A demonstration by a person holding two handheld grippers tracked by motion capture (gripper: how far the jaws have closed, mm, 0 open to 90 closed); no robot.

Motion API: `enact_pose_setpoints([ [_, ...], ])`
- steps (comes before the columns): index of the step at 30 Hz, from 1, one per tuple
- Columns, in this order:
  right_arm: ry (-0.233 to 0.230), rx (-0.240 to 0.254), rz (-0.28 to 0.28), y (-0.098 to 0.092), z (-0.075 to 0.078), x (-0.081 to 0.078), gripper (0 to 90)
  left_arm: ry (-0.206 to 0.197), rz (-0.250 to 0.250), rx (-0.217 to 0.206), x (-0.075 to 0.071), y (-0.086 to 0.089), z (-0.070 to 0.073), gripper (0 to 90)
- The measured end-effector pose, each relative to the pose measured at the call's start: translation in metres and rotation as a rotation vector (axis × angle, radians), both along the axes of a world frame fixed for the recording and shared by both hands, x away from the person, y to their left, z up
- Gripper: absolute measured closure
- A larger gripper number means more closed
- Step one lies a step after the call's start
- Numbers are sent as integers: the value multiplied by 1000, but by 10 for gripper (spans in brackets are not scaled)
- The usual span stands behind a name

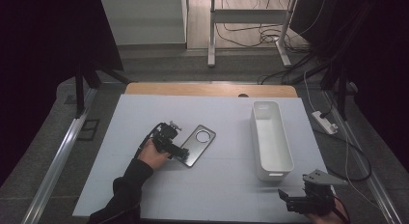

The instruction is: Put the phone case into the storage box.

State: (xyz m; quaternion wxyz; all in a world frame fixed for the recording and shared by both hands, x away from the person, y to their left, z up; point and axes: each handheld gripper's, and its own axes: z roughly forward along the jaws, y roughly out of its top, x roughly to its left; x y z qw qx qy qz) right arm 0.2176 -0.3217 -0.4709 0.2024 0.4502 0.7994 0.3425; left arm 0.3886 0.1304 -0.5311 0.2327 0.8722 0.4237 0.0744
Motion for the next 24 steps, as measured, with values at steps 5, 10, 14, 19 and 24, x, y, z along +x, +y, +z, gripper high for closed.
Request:
enact_pose_setpoints([
  [5,2,-2,0,0,0,0,0,10,-3,9,0,-1,1,0],
  [10,1,-2,0,0,0,0,0,11,-24,15,-1,-3,3,15],
  [14,2,-3,0,0,0,0,0,3,-34,3,-4,-4,8,232],
  [19,1,-4,0,0,0,0,0,5,-51,-23,-6,-4,12,480],
  [24,3,-4,-1,0,0,0,0,26,-57,-51,-4,-3,13,711],
])
